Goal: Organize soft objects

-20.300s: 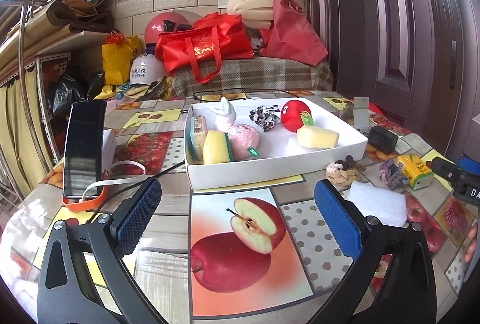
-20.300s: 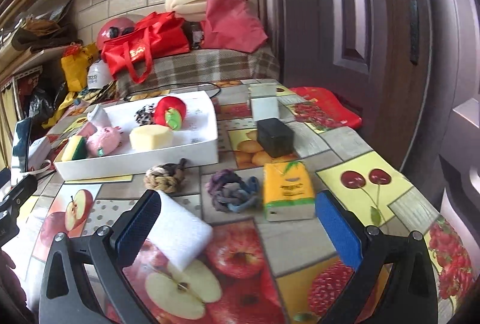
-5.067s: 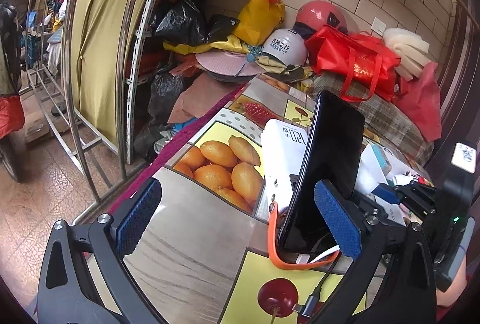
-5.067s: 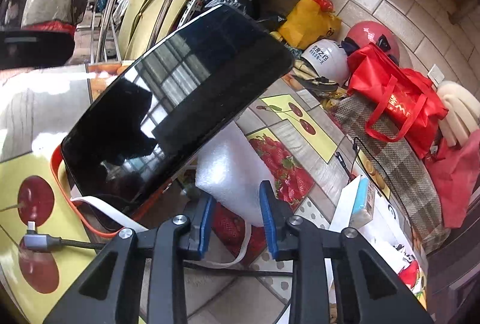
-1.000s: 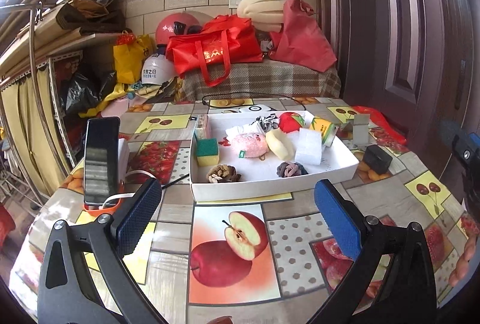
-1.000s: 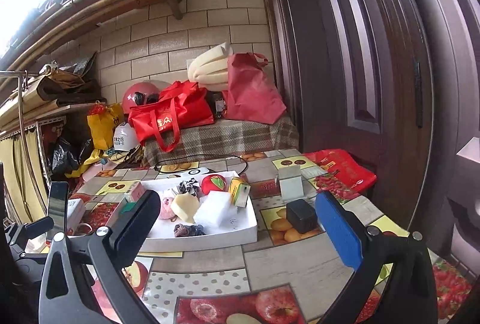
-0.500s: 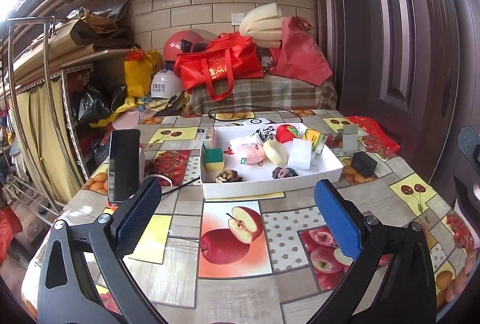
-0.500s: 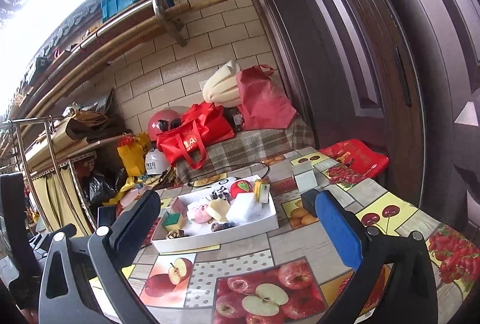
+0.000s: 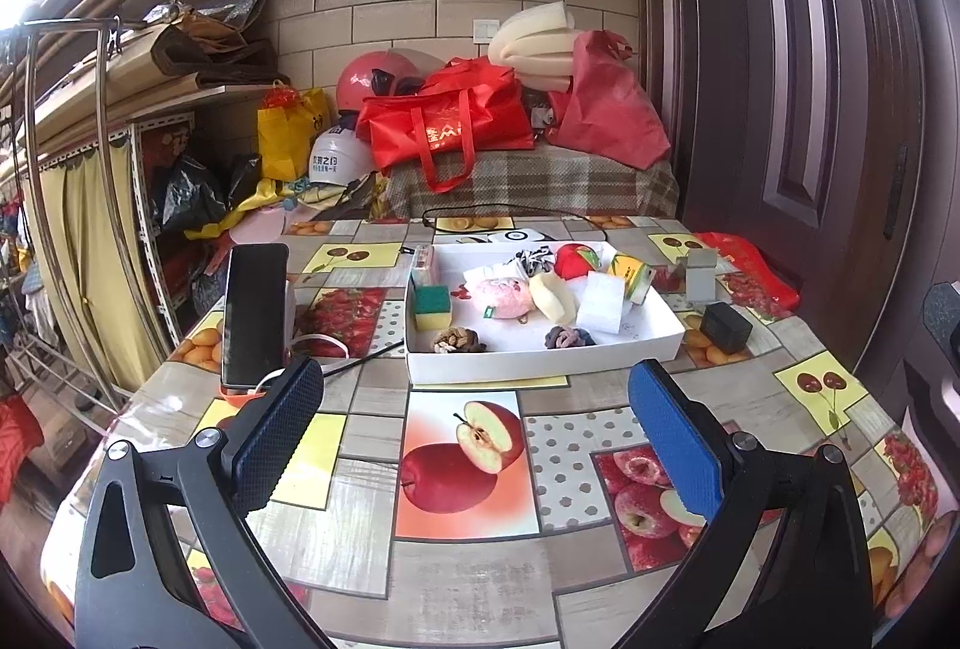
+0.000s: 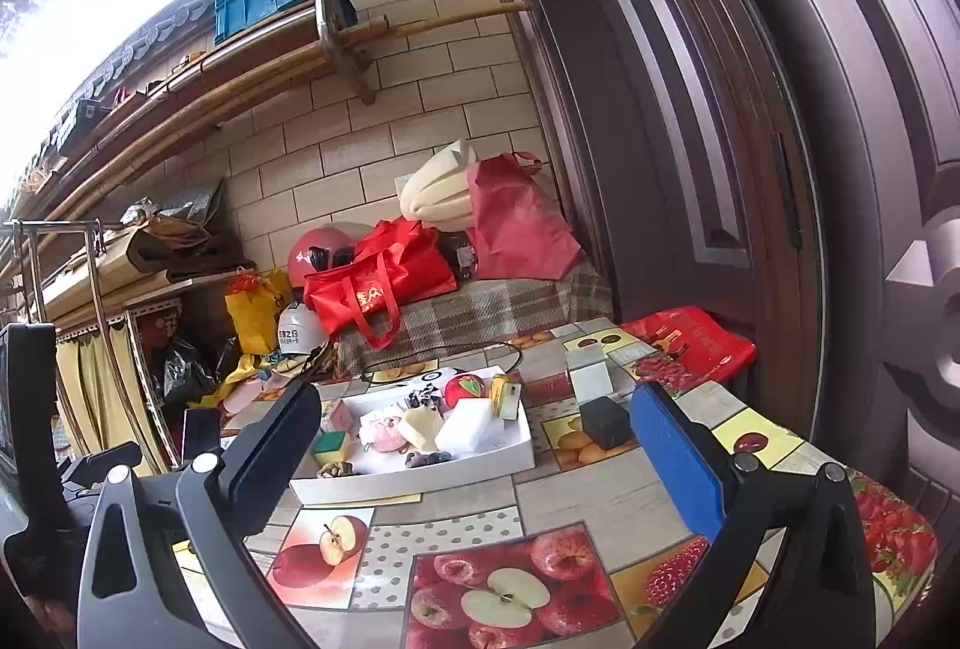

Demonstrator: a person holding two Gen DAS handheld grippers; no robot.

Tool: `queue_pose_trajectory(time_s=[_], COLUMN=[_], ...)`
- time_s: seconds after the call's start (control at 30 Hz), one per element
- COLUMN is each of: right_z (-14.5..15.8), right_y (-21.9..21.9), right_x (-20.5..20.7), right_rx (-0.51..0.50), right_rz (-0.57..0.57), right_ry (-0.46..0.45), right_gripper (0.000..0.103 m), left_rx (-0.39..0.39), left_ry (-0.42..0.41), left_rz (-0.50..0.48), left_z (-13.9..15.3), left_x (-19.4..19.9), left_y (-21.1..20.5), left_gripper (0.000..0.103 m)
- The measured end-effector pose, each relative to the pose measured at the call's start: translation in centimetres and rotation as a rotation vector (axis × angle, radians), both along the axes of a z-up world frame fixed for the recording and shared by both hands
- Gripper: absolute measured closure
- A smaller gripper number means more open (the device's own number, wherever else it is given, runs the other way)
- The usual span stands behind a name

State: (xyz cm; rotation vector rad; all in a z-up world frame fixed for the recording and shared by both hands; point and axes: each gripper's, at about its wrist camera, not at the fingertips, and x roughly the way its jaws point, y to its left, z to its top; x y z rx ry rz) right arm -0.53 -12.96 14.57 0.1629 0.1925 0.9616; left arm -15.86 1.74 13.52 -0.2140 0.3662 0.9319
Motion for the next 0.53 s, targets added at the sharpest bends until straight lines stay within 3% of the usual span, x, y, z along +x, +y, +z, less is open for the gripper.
queue_pose_trajectory(time_s=[0.53], right_z=[-0.6], right_y=[0.0], right_x=[0.3], right_rx=[-0.021], right_rz=[-0.016], right_ry=[0.02], right_gripper=[0.0], left_rx=[-0.028], left_ry=[0.03], left_rz=[-0.029], left_z=[-1.2], left_x=[1.1], left_y=[0.7], left_gripper=[0.0])
